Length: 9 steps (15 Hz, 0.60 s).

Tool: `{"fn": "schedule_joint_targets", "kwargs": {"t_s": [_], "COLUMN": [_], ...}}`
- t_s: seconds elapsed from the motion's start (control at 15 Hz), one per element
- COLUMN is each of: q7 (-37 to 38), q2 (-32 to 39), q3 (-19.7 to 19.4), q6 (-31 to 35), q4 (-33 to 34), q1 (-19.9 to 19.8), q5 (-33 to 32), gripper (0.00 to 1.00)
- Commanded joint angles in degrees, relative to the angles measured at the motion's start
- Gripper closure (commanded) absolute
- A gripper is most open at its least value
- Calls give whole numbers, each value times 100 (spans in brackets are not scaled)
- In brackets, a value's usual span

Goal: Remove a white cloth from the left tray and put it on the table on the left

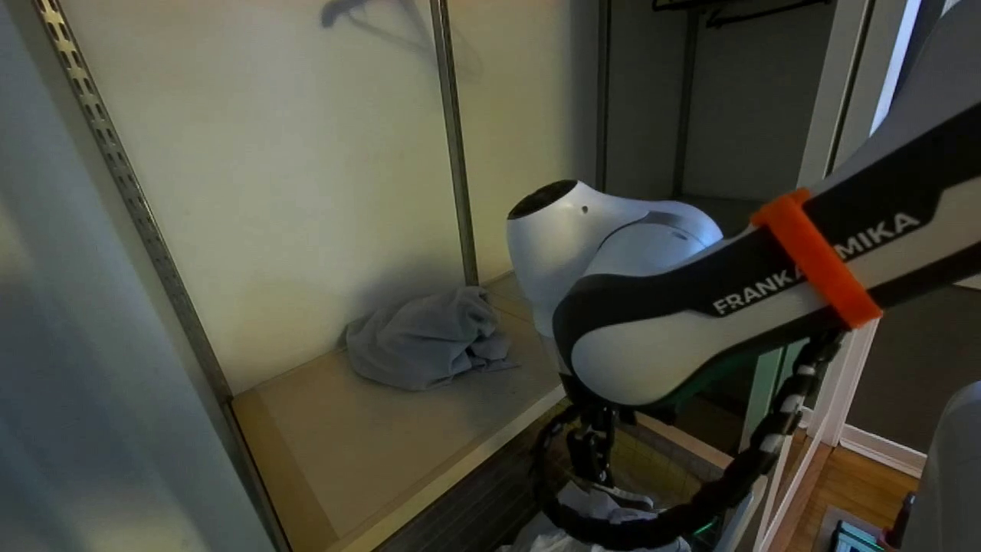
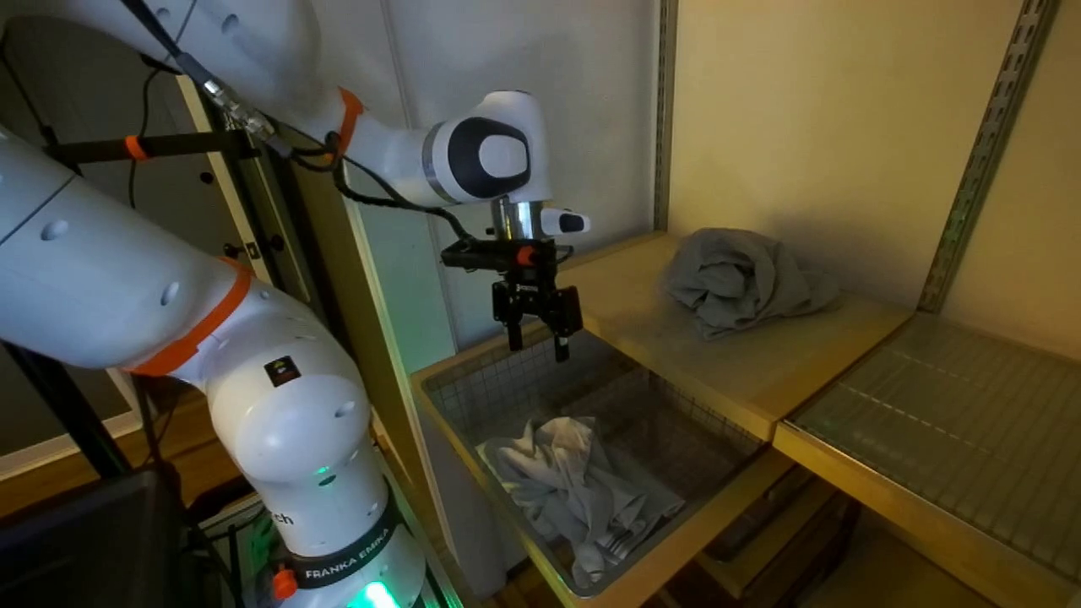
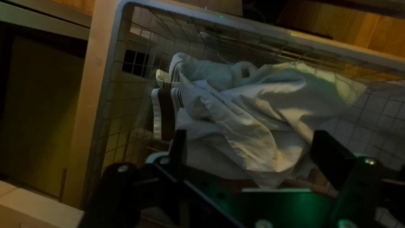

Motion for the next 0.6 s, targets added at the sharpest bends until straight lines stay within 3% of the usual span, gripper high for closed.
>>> {"fn": "schedule_joint_targets", "kwargs": {"t_s": [0.0,0.53], "q7": [323,800], "q2": [484,1979], "q3": [-38,-114], "q6": [866,1928], "q4": [10,116], "q1": [-194,-812], "q5": [-212,-771], "gripper": [0,0]}}
